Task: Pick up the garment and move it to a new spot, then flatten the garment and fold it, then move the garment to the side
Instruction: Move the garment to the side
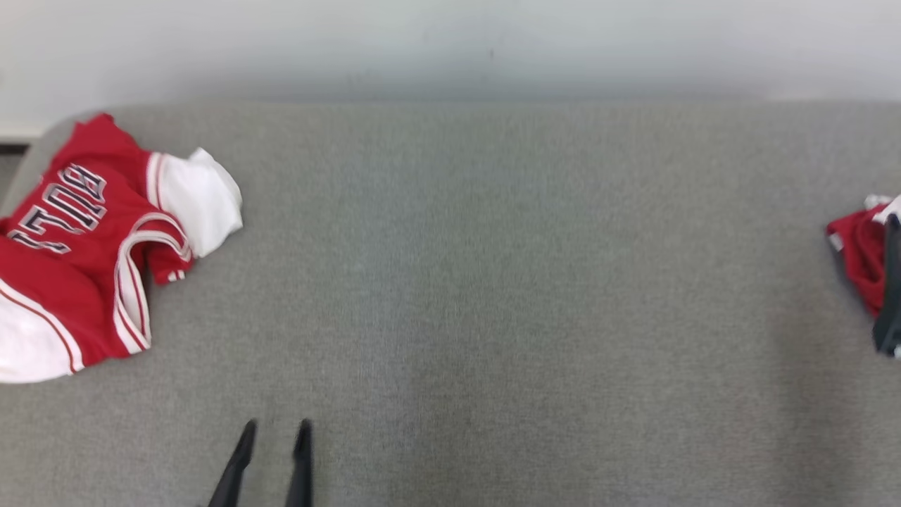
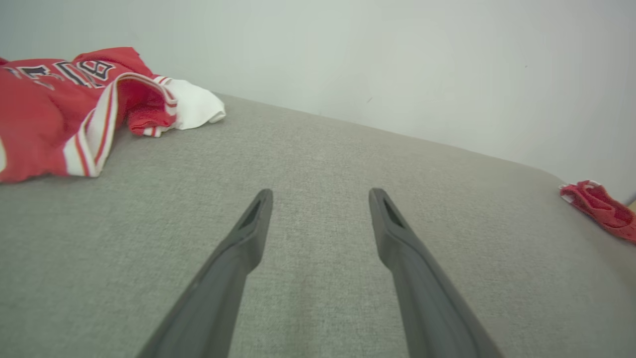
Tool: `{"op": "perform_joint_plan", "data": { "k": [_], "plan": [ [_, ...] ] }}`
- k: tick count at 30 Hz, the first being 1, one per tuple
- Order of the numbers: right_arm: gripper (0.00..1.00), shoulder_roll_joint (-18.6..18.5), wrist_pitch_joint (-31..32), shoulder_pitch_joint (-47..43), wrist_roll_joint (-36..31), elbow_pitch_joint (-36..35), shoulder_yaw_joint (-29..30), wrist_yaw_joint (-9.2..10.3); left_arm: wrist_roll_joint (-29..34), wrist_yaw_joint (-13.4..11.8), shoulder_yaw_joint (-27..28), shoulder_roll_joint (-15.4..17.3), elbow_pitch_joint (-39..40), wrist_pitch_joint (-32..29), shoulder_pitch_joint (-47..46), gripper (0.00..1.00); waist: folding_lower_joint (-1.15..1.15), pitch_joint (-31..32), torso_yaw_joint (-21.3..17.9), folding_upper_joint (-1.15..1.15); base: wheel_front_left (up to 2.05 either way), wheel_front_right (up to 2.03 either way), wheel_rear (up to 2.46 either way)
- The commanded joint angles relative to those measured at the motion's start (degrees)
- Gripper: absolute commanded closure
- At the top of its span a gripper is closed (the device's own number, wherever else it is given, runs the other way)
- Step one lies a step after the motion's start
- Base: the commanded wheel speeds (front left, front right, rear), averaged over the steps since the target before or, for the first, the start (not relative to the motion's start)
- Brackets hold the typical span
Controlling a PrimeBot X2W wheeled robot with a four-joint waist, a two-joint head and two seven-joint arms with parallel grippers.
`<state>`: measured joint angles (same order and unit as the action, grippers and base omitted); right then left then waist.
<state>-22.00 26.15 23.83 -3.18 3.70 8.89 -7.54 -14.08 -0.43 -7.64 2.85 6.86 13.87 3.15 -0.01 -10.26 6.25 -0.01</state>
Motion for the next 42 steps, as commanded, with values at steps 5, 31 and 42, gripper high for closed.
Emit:
{"op": "perform_joint_plan", "data": {
  "k": [5, 31, 42],
  "plan": [
    [0.00, 9.2, -13.9, -6.4, 6.7, 1.9, 4.4, 0.04, -1.7, -2.4, 0.9, 0.0, -2.5, -0.1, 2.3, 0.00, 0.01, 9.7, -1.0, 0.01, 0.00, 0.00, 0.00],
    [0.00, 19.1, -23.3, -30.7, 11.7, -4.8, -12.9, 0.06, -1.6, -1.2, 2.1, 1.6, -9.8, 1.4, 6.6, 0.00, 0.01, 18.1, -0.4, 0.01, 0.00, 0.00, 0.00],
    [0.00, 19.1, -24.3, -29.8, 13.5, -2.3, -14.0, 0.06, -0.5, 1.6, 4.1, 1.7, -9.9, 1.4, 6.9, 0.00, 0.01, 16.7, -1.4, 0.01, 0.00, 0.00, 0.00]
  ]
}}
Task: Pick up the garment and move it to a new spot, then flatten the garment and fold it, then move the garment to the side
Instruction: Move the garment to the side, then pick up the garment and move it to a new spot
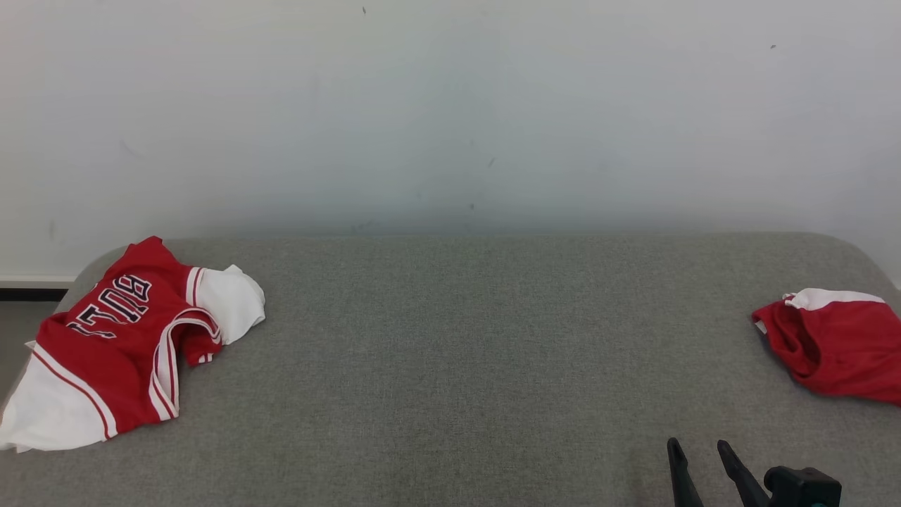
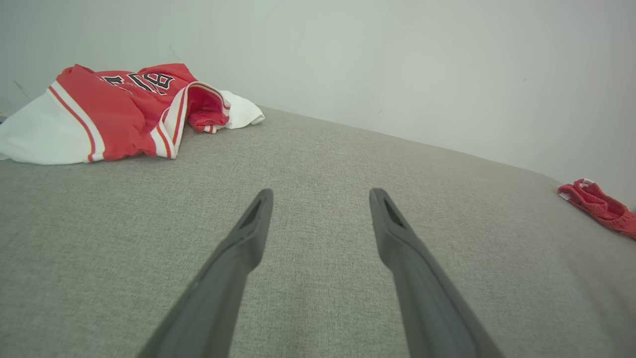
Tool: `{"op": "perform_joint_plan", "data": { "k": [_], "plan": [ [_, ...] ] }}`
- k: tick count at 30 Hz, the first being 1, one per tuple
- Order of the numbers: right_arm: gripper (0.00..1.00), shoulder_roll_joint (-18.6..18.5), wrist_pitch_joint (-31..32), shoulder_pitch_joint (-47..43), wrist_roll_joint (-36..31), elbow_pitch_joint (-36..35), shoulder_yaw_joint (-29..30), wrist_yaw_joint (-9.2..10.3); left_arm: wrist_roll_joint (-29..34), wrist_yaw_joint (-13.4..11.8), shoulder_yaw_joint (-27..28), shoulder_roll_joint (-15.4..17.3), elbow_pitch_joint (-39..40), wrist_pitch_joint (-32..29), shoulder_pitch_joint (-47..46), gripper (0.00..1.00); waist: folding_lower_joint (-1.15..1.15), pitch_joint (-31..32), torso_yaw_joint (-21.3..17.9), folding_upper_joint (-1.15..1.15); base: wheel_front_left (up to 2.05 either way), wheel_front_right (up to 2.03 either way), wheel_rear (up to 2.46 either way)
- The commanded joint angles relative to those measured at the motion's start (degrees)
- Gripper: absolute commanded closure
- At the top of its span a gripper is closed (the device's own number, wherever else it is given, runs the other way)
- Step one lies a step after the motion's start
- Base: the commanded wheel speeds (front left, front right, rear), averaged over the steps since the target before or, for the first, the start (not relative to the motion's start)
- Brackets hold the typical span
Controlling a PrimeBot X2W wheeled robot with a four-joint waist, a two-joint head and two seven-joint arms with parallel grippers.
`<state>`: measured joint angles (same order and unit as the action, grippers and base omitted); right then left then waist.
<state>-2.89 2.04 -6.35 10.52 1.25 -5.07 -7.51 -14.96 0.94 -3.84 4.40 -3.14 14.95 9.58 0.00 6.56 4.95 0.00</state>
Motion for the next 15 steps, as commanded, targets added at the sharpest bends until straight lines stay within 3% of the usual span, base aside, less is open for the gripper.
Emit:
{"op": "perform_joint_plan", "data": {
  "k": [1, 15],
  "plan": [
    [0.00, 0.0, -0.4, 0.5, -0.8, 0.3, -0.1, 0.03, 0.6, 0.2, 0.4, 0.1, 0.1, 0.3, 0.5, 0.00, 0.00, -0.3, -0.2, 0.00, 0.00, 0.00, 0.00],
    [0.00, 0.0, -2.2, 1.3, -1.5, 2.7, -0.5, 0.03, 1.9, 0.9, 1.5, -0.6, 1.0, 0.4, 0.0, 0.00, 0.00, -0.9, -1.1, 0.00, 0.00, 0.00, 0.00]
  ]
}}
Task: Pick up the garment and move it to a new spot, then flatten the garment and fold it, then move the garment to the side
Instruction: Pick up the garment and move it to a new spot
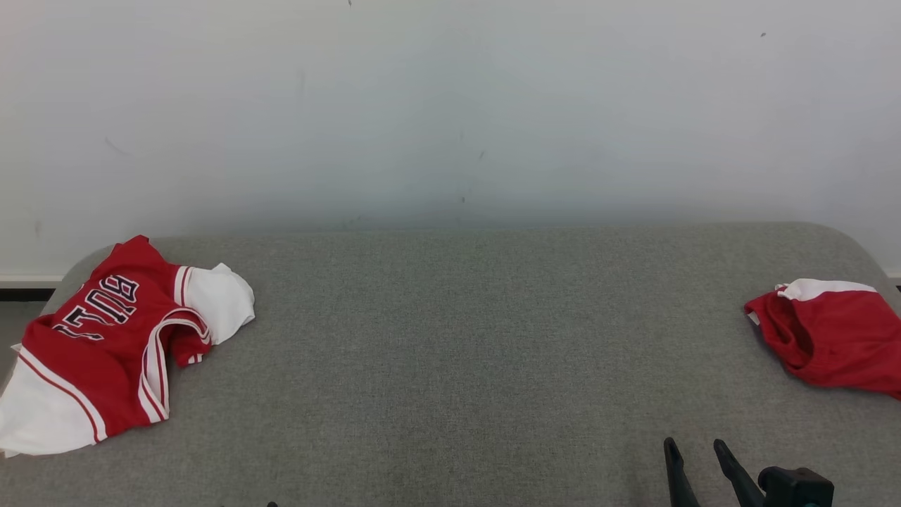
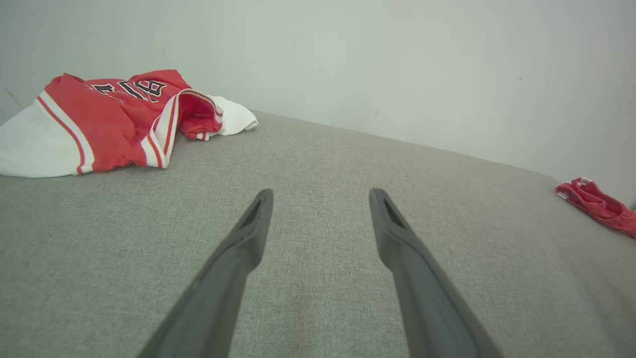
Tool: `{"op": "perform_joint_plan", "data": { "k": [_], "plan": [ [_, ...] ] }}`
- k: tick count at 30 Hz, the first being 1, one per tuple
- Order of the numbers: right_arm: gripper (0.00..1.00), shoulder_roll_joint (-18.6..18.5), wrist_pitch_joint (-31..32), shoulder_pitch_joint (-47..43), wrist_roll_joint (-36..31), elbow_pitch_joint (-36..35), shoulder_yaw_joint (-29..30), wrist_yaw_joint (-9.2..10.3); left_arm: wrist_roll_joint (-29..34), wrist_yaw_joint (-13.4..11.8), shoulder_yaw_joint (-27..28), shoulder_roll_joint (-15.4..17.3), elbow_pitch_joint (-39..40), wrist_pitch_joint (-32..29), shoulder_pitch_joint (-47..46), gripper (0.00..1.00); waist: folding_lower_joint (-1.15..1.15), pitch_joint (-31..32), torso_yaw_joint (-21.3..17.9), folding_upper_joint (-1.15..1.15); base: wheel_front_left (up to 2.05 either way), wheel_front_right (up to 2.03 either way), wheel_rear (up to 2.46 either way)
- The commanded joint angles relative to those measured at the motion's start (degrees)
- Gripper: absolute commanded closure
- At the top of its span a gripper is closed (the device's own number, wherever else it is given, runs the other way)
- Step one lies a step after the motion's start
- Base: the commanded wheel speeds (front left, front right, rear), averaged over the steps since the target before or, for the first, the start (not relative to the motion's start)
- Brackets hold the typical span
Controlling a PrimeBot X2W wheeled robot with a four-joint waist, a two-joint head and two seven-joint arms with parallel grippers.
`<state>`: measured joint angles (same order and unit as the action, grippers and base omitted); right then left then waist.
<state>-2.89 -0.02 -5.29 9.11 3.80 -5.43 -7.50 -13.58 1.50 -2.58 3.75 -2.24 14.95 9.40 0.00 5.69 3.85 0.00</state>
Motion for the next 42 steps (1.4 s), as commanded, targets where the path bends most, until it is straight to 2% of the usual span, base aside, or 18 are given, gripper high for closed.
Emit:
{"op": "perform_joint_plan", "data": {
  "k": [1, 7, 16, 18, 19, 29, 38, 42],
  "plan": [
    [0.00, 0.0, -0.3, 0.3, -0.2, 0.2, -0.1, 0.02, 0.6, 0.3, 0.3, -0.1, 0.1, 0.4, 0.2, 0.00, 0.00, 0.0, 0.0, 0.00, 0.00, 0.00, 0.00],
    [0.00, 0.0, -1.1, 0.2, 0.0, 1.0, 0.0, 0.02, 1.2, 0.4, 0.1, -0.2, -0.2, 0.3, -0.4, 0.00, 0.00, 0.2, 1.4, 0.00, 0.00, 0.00, 0.00],
    [0.00, 0.0, -2.3, 0.0, 1.4, 2.2, -1.7, 0.03, 1.9, 0.1, 0.9, 0.6, -1.0, 0.3, 0.2, 0.00, 0.00, 0.7, 7.1, 0.00, 0.00, 0.00, 0.00],
    [0.00, 0.0, -2.8, -0.4, 2.0, 2.5, -1.9, 0.02, 1.8, -0.1, 1.6, 1.1, -0.7, 0.3, 0.9, 0.00, 0.00, 0.8, 10.3, 0.00, 0.00, 0.00, 0.00],
    [0.00, 0.0, -2.8, -0.4, 2.0, 2.5, -1.9, 0.02, 1.8, -0.1, 1.6, 1.1, -0.7, 0.3, 0.9, 0.00, 0.00, 0.8, 10.3, 0.00, 0.00, 0.00, 0.00],
    [0.00, 0.0, -3.7, 1.1, 2.6, 3.9, -3.4, 0.02, 1.5, -0.9, 3.0, 1.8, 0.2, 0.3, 1.5, 0.00, 0.00, 0.6, 21.6, 0.00, 0.00, 0.00, 0.00],
    [0.00, 0.0, -3.8, 6.9, 2.8, 6.6, -8.6, 0.02, 0.1, -3.1, 6.4, 0.7, 4.4, 0.3, 3.7, 0.00, 0.00, -2.6, 24.3, 0.00, 0.00, 0.00, 0.00],
    [0.00, -0.3, -4.2, 8.7, 3.0, 8.2, -10.2, 0.02, 0.1, -3.3, 7.3, 0.3, 5.6, 0.3, 5.0, 0.00, 0.00, -3.2, 24.7, 0.00, 0.00, 0.00, 0.00]
  ]
}}
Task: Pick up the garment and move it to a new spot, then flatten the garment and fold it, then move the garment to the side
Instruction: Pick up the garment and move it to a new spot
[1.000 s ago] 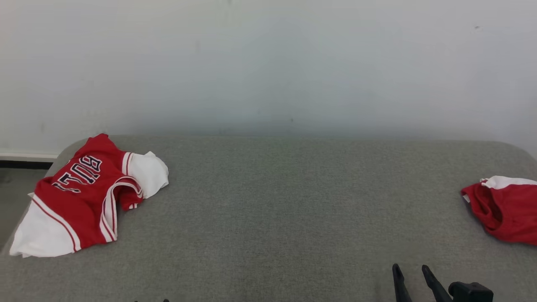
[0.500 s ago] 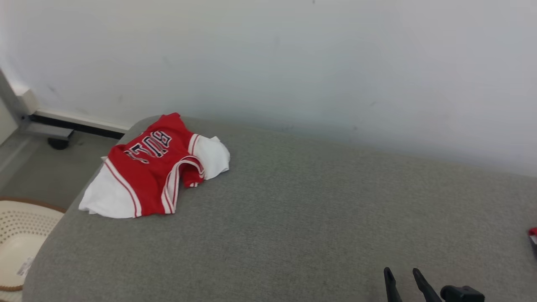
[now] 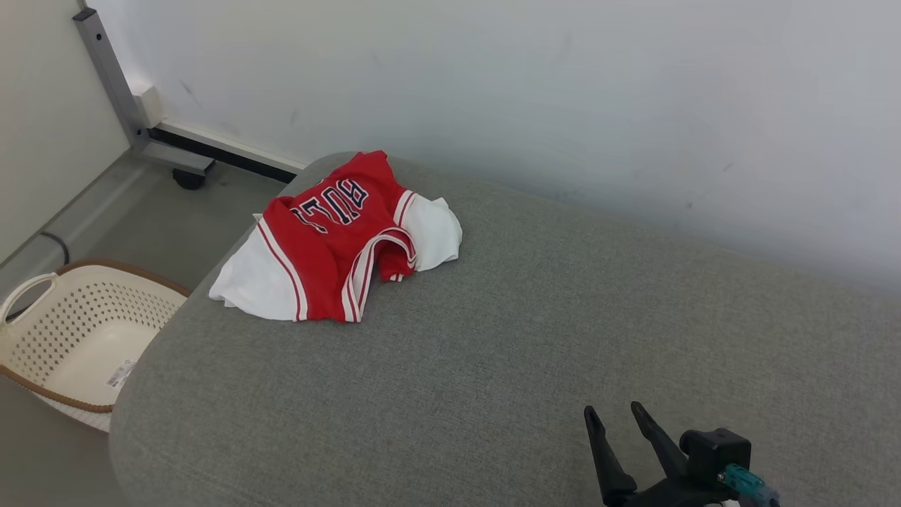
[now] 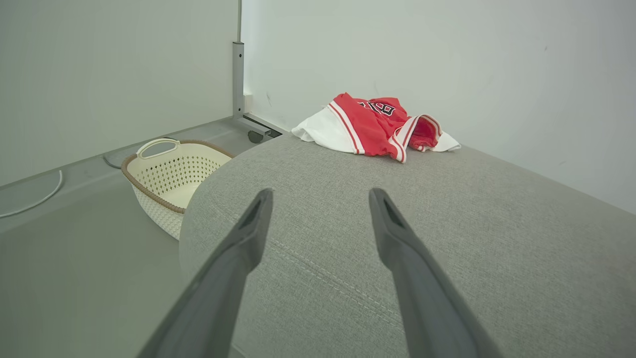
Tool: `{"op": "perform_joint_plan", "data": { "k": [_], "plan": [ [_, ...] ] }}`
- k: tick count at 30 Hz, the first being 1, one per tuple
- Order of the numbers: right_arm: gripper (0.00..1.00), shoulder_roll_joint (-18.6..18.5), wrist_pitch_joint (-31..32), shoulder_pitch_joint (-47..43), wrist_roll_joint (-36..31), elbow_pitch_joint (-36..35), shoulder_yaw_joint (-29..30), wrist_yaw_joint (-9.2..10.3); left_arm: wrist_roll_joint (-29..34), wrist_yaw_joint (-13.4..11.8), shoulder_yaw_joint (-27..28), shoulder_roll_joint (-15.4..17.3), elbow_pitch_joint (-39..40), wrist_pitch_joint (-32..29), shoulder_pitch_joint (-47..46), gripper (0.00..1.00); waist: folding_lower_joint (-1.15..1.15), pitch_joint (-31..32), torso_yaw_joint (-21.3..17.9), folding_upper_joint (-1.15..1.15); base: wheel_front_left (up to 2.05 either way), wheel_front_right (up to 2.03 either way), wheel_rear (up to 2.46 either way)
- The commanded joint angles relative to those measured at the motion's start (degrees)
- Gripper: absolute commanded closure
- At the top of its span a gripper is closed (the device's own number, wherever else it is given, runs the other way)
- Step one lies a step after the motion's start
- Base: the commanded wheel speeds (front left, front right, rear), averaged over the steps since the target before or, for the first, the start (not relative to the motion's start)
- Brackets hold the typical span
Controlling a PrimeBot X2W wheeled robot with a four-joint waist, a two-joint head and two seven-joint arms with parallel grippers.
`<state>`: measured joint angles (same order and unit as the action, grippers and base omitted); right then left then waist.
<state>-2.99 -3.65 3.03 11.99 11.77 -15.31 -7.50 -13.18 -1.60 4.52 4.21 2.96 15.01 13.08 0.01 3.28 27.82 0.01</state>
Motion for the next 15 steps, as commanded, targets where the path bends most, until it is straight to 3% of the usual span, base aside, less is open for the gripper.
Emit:
{"op": "perform_joint_plan", "data": {
  "k": [1, 9, 15],
  "plan": [
    [0.00, -0.3, -0.6, 0.7, 0.2, 0.6, -0.5, 0.02, -0.3, -0.3, 0.2, -0.2, 0.5, 0.2, 1.4, 0.00, -0.01, -0.9, 0.8, -0.01, 0.00, 0.00, 0.00],
    [0.00, -0.5, -1.3, 1.2, 0.6, 1.9, -1.2, 0.02, -1.6, -0.7, 0.6, -0.7, -2.8, 0.0, -0.7, 0.00, -0.01, -0.9, 0.7, -0.01, 0.00, 0.00, 0.00],
    [0.00, -0.5, -0.7, -1.1, -0.3, 1.0, 0.1, 0.02, -1.5, 0.3, -3.3, 0.1, -11.5, -7.2, -9.7, 0.00, -0.01, -0.2, 0.1, -0.01, 0.00, 0.00, 0.00]
  ]
}}
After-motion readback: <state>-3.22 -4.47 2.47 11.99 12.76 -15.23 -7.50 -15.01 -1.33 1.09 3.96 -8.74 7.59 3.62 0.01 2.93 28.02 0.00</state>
